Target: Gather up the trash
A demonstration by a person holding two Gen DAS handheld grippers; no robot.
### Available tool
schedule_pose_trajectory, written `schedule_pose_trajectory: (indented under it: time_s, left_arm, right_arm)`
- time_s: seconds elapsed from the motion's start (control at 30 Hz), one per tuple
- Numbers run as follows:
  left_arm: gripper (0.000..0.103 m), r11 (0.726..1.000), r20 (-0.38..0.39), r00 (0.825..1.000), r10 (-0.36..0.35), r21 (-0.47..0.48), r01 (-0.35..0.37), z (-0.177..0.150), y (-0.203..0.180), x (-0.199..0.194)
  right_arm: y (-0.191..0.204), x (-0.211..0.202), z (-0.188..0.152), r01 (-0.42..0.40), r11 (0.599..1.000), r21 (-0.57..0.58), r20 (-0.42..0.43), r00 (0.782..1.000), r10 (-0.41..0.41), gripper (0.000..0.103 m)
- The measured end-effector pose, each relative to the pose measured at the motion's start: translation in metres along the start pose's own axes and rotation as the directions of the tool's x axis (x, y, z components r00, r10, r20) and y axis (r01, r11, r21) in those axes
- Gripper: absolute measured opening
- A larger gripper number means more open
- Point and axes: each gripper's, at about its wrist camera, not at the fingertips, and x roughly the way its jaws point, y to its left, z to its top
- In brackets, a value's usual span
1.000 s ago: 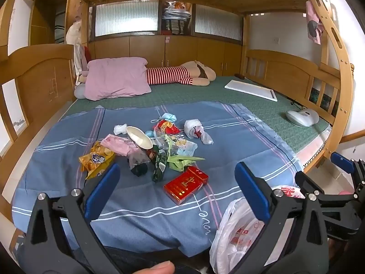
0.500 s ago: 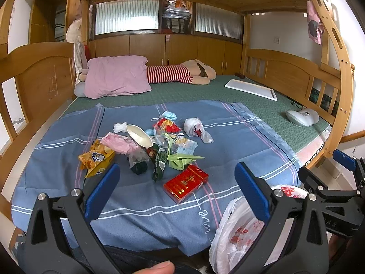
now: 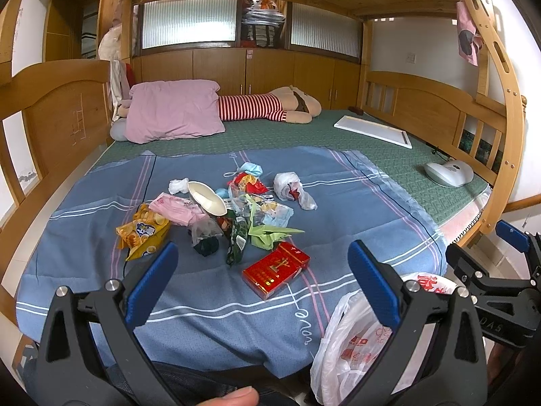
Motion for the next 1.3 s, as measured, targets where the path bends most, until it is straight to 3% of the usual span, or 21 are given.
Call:
schedule_pose_trajectory:
  time_s: [1.3]
  left_arm:
    - [0.1,1.0,-0.006,1.0,0.0,-0.008,0.0,-0.0026,0.0035,0.001]
  right_arm:
    - [0.0012,0.0006,-0.0029,0.0,1.0,0.0,-0.005,1.0,0.0,0.1]
